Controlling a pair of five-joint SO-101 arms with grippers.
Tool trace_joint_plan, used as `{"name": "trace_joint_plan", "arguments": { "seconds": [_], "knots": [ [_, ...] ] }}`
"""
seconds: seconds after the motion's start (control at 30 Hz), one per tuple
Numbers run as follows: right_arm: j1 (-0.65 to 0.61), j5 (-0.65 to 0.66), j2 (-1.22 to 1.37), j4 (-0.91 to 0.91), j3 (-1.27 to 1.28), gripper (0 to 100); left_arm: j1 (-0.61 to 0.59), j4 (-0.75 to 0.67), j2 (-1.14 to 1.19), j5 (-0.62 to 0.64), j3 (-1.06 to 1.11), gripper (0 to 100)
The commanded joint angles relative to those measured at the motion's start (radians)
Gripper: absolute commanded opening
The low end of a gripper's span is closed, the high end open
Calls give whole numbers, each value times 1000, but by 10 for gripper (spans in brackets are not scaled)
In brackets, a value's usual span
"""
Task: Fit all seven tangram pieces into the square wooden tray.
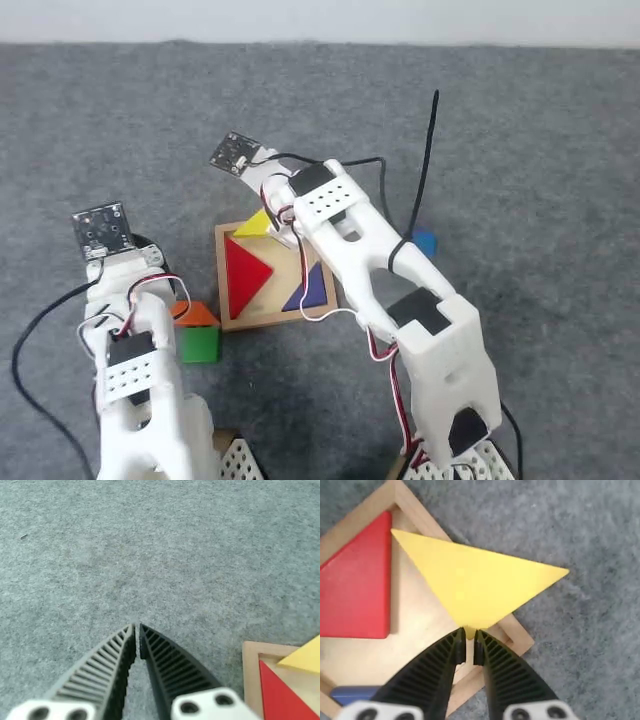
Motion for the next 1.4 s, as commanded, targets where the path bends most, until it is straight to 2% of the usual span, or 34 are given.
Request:
{"name": "trace_joint_plan", "arguments": {
  "seconds": [0.0, 0.3, 0.43, 0.6, 0.83, 0.93, 1.2, 1.37],
  "knots": [
    [-12, 15, -93, 13, -57, 33, 2, -26, -34, -12, -10, 13],
    [24, 17, -206, 16, -58, 33, 0, -26, -34, -14, -10, 13],
    [25, 15, -214, -99, -57, 33, 0, -26, -34, -14, -10, 13],
    [28, 15, -85, -375, -75, 8, 0, -26, -34, -14, -10, 13],
    [53, 9, 197, -363, -322, 8, 0, -26, -34, -14, -10, 13],
    [77, 6, 311, -298, -463, 8, 0, -26, -34, -14, -10, 13],
    [94, -41, 503, 122, -950, 8, 0, -26, -34, -14, -10, 13],
    [93, -41, 595, 294, -1151, 8, 0, -26, -34, -14, -10, 13]
  ]
}}
